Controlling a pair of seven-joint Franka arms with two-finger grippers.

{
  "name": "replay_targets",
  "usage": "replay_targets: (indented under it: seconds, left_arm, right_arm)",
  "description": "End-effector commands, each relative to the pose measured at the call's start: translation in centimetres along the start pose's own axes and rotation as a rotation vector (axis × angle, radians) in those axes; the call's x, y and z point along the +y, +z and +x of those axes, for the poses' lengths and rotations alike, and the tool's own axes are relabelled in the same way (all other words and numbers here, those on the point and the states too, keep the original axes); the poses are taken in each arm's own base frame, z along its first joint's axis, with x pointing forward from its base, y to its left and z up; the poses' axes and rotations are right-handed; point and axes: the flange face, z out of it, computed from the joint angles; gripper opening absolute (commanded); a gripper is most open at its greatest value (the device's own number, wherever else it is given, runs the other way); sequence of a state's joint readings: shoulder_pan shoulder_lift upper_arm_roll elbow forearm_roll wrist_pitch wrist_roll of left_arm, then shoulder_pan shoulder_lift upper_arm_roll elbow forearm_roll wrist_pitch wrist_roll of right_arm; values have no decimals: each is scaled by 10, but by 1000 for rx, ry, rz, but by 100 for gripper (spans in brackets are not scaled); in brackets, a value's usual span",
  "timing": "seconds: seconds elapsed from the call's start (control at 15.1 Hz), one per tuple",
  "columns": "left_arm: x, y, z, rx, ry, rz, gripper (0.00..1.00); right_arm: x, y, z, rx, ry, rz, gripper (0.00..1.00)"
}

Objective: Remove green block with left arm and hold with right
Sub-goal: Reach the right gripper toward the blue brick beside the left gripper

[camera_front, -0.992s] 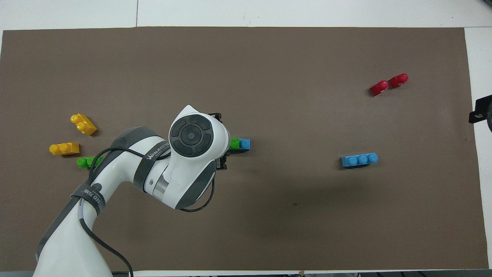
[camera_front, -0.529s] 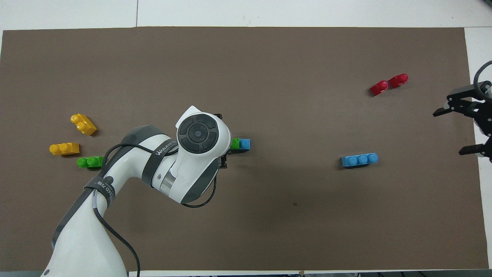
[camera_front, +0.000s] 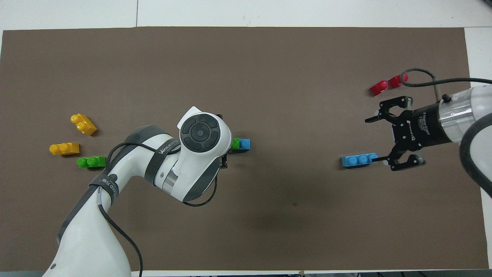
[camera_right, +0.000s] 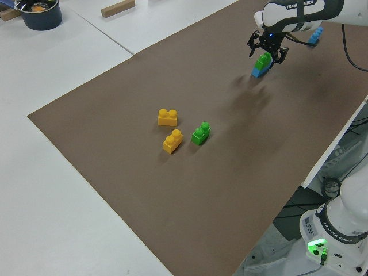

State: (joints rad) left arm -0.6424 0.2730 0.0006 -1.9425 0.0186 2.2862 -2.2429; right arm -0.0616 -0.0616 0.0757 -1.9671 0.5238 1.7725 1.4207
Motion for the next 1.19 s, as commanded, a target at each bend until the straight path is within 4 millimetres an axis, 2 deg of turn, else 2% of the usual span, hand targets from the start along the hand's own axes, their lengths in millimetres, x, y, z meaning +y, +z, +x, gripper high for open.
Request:
replay_targets:
  seconds: [0.0, 0.33, 0.53, 0.79, 0.99, 1.12]
  left_arm:
    - [2, 2, 2, 5, -11, -20, 100]
    - [0, 3, 1, 5, -8, -18, 100]
    - [1, 4, 3, 7, -11, -17, 100]
    - [1, 4, 2, 3, -10, -22, 100]
    - [0, 6, 3, -4, -12, -30, 100]
    - [0, 6, 3, -4, -12, -30, 100]
  right_arm:
    - [-14, 41, 4, -79, 78, -15, 97]
    - [-25, 126, -10, -104, 99, -42, 97]
    - [-28, 148, -16, -118, 116, -20, 97]
    - [-23, 182, -42, -107, 131, 30, 97]
    - [-21, 197, -58, -136, 157, 79, 97]
    - [-22, 212, -58, -134, 163, 69, 97]
